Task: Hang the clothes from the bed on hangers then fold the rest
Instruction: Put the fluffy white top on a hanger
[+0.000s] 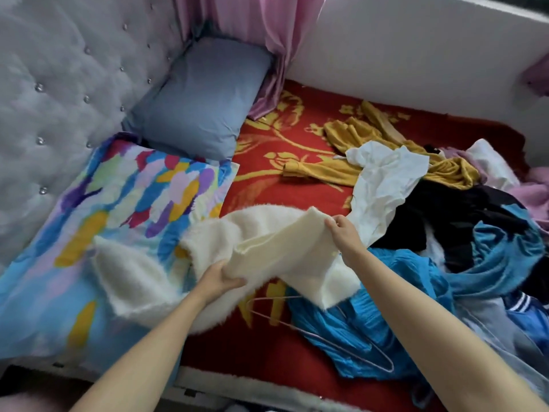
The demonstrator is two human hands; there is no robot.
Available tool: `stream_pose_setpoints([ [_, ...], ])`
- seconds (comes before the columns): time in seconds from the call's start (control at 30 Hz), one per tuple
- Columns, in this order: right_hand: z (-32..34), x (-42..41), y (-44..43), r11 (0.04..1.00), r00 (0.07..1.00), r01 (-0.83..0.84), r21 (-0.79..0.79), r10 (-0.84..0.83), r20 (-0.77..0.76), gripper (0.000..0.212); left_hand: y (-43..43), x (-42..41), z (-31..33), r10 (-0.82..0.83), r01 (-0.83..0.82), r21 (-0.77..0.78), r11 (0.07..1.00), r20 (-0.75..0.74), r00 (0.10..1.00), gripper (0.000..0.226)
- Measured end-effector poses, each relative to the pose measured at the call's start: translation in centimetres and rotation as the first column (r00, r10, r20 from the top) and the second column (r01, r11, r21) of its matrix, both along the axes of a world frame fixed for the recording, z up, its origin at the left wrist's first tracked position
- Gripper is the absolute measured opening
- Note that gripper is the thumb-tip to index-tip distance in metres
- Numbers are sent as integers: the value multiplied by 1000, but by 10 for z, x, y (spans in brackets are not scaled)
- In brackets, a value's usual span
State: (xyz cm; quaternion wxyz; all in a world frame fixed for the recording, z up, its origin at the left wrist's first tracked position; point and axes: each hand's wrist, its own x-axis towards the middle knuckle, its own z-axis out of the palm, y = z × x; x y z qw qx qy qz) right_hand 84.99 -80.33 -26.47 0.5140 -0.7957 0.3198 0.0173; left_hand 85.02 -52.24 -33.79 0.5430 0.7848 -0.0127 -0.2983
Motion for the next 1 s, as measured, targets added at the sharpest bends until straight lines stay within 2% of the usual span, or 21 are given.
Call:
stream_pose_setpoints([
  [0.13, -17, -1, 8, 1000, 999, -21, 10, 22, -31, 20, -3, 1, -2, 45, -46, -73, 996, -9, 999, 35],
  [0.23, -32, -8, 6, 999, 996, -47, 1, 47, -75, 29, -7, -6, -1, 114, -115, -58, 992, -8, 993, 75],
  [0.27, -37, -11, 4, 999, 996, -47, -9, 46, -81, 32, -9, -7, -2, 141, -141, -52, 989, -1, 990, 81],
  [0.33, -45, -18, -2, 996, 993, -71, -52, 66, -95, 30, -12, -9, -1, 184, -184, -13, 983, 10, 983, 67],
  [0.4, -53, -29, -8, 982, 976, -159, -100, 141, -163, 19, -16, -6, -2, 243, -244, 52, 968, 27, 970, 52],
  [0.47, -67, -46, -17, 959, 952, -231, -166, 188, -242, 35, -23, -1, -6, 339, -348, 127, 929, 86, 937, 46],
  [0.53, -85, -73, -26, 952, 943, -224, -208, 158, -292, 45, -33, 1, -7, 390, -415, 164, 895, 164, 906, 42],
  [0.6, -105, -101, -34, 957, 921, -207, -201, 122, -371, 42, -41, 0, -10, 391, -424, 173, 889, 195, 900, 42],
  [0.73, -145, -148, -46, 942, 792, -295, -160, 147, -592, 41, -52, -12, -20, 312, -367, 239, 899, 238, 920, 46],
  [0.87, -180, -178, -42, 900, 719, -412, -141, 226, -658, 40, -51, -30, -37, 269, -335, 277, 900, 250, 930, 40],
  [1.0, -209, -194, -50, 866, 684, -478, -144, 265, -679, 38, -43, -44, -59, 353, -391, 306, 868, 174, 919, 46],
])
